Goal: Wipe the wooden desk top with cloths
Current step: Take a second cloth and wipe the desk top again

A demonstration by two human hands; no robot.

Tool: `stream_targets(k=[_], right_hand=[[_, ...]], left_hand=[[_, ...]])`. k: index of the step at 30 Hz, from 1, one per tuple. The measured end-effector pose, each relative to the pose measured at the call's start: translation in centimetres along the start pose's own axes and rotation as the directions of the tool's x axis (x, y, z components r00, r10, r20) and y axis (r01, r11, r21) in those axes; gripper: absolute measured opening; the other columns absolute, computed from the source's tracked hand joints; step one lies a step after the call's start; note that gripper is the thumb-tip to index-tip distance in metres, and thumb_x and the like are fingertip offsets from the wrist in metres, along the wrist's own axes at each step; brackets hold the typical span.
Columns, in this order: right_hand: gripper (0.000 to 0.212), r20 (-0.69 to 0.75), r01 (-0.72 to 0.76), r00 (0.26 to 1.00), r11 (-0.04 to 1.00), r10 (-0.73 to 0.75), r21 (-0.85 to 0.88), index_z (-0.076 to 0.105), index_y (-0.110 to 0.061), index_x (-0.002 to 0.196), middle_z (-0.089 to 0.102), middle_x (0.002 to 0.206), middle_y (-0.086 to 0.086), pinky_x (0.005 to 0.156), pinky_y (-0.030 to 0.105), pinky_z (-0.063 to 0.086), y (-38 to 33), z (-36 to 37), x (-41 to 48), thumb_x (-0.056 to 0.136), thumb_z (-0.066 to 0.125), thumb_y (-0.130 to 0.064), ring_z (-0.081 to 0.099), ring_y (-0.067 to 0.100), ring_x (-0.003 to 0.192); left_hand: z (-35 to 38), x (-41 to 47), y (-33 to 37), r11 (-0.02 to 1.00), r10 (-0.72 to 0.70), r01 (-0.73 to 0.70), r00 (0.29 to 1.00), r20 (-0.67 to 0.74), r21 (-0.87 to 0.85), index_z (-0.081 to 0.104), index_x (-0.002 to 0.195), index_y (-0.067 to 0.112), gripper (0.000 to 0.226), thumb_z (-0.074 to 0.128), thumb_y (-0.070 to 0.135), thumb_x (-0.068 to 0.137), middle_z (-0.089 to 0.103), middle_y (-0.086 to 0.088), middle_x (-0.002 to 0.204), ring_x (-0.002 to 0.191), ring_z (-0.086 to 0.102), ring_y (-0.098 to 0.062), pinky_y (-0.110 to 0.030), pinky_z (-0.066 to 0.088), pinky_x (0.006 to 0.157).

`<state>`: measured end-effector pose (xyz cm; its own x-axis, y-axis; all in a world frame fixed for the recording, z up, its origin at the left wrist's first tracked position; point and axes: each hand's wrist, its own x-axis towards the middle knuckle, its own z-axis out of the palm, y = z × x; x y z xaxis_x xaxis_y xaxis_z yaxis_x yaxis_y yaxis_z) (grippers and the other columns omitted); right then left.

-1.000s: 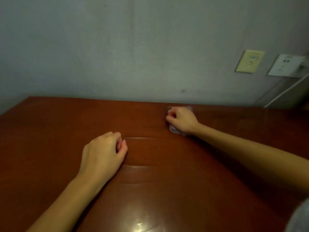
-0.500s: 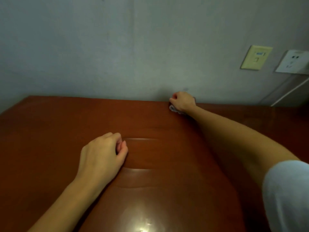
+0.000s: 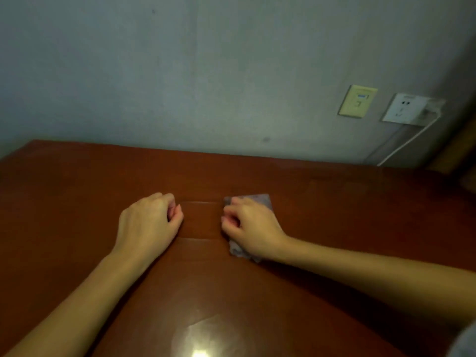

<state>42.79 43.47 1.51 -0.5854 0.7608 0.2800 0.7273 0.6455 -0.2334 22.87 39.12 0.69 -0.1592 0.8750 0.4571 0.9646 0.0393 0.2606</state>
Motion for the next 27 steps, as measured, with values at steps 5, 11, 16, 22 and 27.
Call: stream_targets(k=[5,11,16,22,27], right_hand=[[0.034,-0.004,-0.011,1.0,0.999,0.011,0.041,0.038,-0.017,0.061,0.045,0.07,-0.003,0.059,0.03,0.025,0.3,-0.1,0.3,0.091,0.051,-0.023,0.046,0.016,0.067],[0.037,-0.055,-0.294,0.954,0.955,0.296,0.027,0.038,-0.019,0.056,0.053,0.067,0.002,0.06,0.027,0.03,4.8,0.4,9.0,0.091,0.049,-0.023,0.05,0.019,0.064],[0.023,-0.096,-0.444,0.892,0.896,0.442,-0.002,0.057,-0.01,0.074,0.067,0.087,0.018,0.062,0.029,0.035,5.9,1.4,14.5,0.09,0.047,-0.023,0.063,0.034,0.085],[0.025,-0.076,-0.414,0.91,0.907,0.408,-0.084,0.052,-0.014,0.061,0.066,0.071,0.006,0.07,0.031,0.05,3.2,1.6,12.1,0.083,0.048,-0.025,0.064,0.03,0.073],[0.027,-0.074,-0.236,0.97,0.969,0.23,-0.078,0.046,-0.018,0.063,0.064,0.089,0.006,0.074,0.035,0.048,-3.0,1.5,5.7,0.089,0.044,-0.027,0.061,0.026,0.083]], left_hand=[[0.1,0.0,0.0,1.0,0.011,-0.011,1.0,-0.011,-0.014,0.046,0.062,0.02,0.03,0.055,0.031,0.089,0.048,0.006,0.065,0.058,0.047,-0.017,-0.028,0.029,0.049],[0.5,0.3,-0.2,1.0,0.0,0.0,1.0,-0.009,-0.004,0.047,0.065,0.019,0.028,0.052,0.033,0.089,0.05,0.005,0.068,0.061,0.044,-0.017,-0.029,0.03,0.053],[0.5,0.4,-0.1,1.0,-0.006,0.006,1.0,-0.003,0.008,0.046,0.066,0.021,0.028,0.049,0.034,0.091,0.05,0.006,0.067,0.059,0.045,-0.015,-0.029,0.028,0.049],[0.3,0.2,0.1,1.0,-0.019,0.019,1.0,0.003,-0.007,0.042,0.065,0.021,0.029,0.048,0.033,0.091,0.05,0.006,0.07,0.061,0.042,-0.016,-0.029,0.028,0.053],[-0.6,0.1,0.3,0.999,-0.012,0.013,1.0,0.019,-0.039,0.045,0.067,0.019,0.027,0.05,0.032,0.091,0.052,0.004,0.072,0.069,0.054,-0.024,-0.029,0.031,0.058]])
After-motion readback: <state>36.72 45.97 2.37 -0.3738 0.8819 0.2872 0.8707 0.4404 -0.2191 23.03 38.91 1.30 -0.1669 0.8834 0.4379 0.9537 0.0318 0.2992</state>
